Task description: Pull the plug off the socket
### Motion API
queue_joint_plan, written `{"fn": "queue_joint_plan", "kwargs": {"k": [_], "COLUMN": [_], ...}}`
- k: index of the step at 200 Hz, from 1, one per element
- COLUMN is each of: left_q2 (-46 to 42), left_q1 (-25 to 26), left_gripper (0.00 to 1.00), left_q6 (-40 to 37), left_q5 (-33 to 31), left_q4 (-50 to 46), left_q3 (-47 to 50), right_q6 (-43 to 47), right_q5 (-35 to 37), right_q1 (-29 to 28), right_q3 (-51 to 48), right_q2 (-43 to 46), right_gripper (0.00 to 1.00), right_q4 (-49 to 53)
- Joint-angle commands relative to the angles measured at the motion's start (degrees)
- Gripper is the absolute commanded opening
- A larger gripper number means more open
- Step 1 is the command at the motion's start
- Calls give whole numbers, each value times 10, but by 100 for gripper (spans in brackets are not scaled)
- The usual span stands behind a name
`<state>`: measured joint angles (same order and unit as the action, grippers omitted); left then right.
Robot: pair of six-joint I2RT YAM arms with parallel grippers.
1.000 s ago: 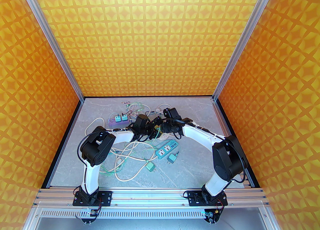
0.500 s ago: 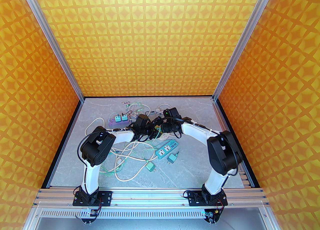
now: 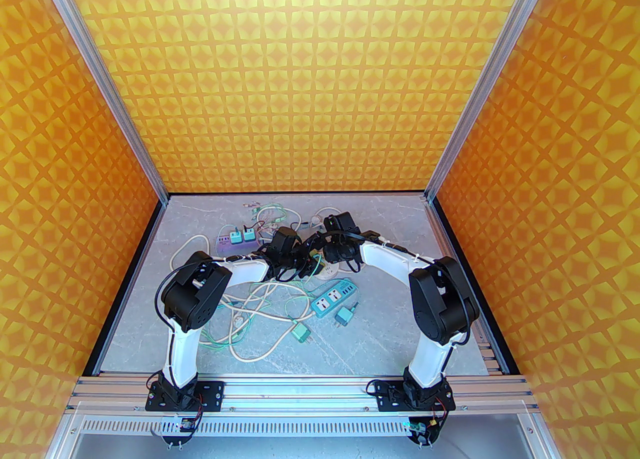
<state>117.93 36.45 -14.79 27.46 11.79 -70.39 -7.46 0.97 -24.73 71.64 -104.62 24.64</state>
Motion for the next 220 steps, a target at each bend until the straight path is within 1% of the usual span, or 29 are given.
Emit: {"fn": "queue_joint_plan", "kwargs": {"k": [1,24,40,55,65,84,94,97,101,127,142,172,188,211,220], "left_q2": [54,56,56,56,55,56,56,55,56,56,56,59,61,62,61], "left_q1": [8,9,9,9,9,9,9,9,24,26,26,26,26,26,26], "left_gripper": [34,34,34,34,34,34,34,33,33,33,34,34,33,33,33], "left_q6": [4,5,5,3,2,3,3,2,2,1,0,0,0,0,0], "left_q5": [-8,-9,-8,-8,-8,-8,-7,-7,-7,-6,-6,-7,-7,-7,-7], "left_q4": [-111,-121,-129,-132,-130,-131,-132,-131,-132,-135,-136,-139,-143,-149,-150], "left_q3": [11,5,2,5,6,7,6,7,7,6,6,1,-3,-5,-6], "right_q6": [-32,-41,-43,-36,-35,-47,-48,-46,-45,-48,-56,-50,-57,-58,-52], "right_q5": [-22,-13,-17,-3,-10,-55,-66,-67,-68,-87,-97,-34,-26,-25,-11], "right_q1": [-27,-56,-59,-56,-42,6,23,26,30,40,34,-27,-52,-60,-60], "right_q3": [1,-5,-6,-7,-11,-25,-32,-32,-32,-31,-24,-11,-5,-6,-8], "right_q2": [18,19,20,28,34,45,52,53,54,52,46,44,40,40,44], "right_gripper": [20,19,20,20,19,19,19,19,19,19,19,19,19,19,19], "right_q4": [-7,-15,-14,-10,-13,-24,-29,-29,-28,-31,-24,-4,-2,-5,-7]}}
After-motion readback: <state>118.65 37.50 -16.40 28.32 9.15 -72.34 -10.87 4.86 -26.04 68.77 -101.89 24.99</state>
